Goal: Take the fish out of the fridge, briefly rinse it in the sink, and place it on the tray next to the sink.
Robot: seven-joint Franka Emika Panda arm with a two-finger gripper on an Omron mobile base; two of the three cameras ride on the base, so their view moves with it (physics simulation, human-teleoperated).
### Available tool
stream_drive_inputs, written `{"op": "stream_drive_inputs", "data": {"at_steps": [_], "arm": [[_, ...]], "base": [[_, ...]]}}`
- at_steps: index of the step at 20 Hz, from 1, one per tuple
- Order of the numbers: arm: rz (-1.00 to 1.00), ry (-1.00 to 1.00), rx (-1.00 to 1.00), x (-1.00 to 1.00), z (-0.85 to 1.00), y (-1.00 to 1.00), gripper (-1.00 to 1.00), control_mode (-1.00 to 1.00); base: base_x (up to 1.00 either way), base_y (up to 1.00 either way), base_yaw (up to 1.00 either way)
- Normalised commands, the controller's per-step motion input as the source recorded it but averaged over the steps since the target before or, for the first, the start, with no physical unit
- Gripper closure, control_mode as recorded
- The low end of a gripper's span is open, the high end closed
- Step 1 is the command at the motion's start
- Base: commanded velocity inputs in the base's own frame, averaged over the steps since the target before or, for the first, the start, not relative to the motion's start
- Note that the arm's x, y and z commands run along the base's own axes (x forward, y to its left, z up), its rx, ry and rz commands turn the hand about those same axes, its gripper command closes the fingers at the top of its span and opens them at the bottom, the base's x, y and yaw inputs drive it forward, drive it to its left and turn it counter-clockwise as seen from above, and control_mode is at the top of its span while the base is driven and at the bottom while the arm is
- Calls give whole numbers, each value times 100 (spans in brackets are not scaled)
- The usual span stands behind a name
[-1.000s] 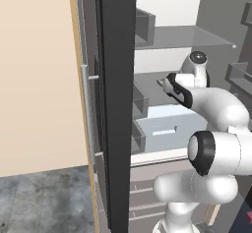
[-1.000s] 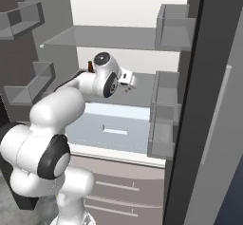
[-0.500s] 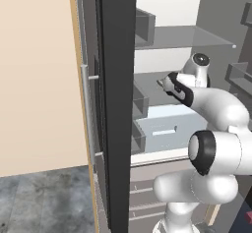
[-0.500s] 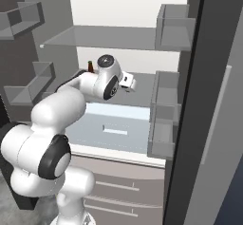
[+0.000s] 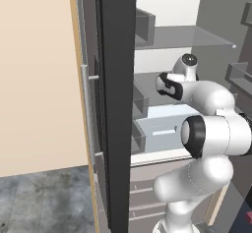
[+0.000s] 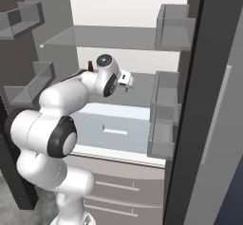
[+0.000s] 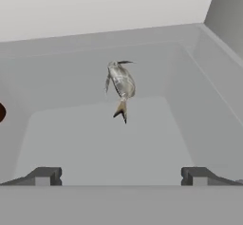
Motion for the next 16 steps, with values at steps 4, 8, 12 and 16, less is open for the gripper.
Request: {"op": "stream_drive_inputs", "data": {"at_steps": [4, 8, 12, 16], "arm": [[0, 0, 0, 27, -4, -1, -100, -100], [0, 0, -1, 2, -26, -9, -100, -100], [0, 0, 0, 2, -25, -2, -100, -100], [0, 0, 0, 4, -22, -1, -100, -100]], "base": [[0, 0, 0], [0, 0, 0], [0, 0, 0], [0, 0, 0]]}}
